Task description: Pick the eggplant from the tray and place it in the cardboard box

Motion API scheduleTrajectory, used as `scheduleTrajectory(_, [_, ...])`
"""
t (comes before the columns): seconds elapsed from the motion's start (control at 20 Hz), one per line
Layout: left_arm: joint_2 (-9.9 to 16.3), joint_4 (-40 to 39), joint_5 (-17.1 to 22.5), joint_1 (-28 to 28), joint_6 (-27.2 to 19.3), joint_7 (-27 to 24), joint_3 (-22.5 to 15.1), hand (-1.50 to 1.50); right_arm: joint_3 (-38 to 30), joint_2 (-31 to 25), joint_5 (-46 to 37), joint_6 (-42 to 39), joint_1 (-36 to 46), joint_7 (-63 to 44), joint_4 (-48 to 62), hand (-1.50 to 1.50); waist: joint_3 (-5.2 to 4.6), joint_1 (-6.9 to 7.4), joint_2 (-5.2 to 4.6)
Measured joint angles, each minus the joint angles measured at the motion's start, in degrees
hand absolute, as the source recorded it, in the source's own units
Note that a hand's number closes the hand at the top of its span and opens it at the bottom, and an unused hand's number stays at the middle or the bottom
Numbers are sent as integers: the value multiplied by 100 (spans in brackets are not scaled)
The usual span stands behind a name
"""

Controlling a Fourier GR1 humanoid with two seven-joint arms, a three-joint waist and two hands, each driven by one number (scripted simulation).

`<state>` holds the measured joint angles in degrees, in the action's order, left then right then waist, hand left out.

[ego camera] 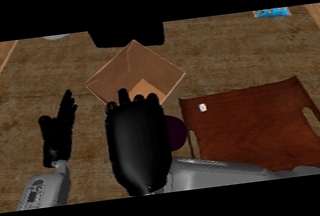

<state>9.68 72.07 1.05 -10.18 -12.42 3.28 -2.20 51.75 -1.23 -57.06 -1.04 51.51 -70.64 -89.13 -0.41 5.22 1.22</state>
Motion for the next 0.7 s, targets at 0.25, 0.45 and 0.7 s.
scheduleTrajectory(0.25, [-3,-35,18,46,10,-86,35,0,-346,1,20,-30,506,-36,267,150,4,-45,-33])
scheduleTrajectory(0.45, [-70,-49,-35,17,-91,-108,24,0,-553,6,141,35,796,-43,587,150,13,-80,-73])
scheduleTrajectory(0.7, [-70,-4,-10,-40,-67,-60,37,0,-758,19,360,294,1124,33,1170,150,20,-63,-124])
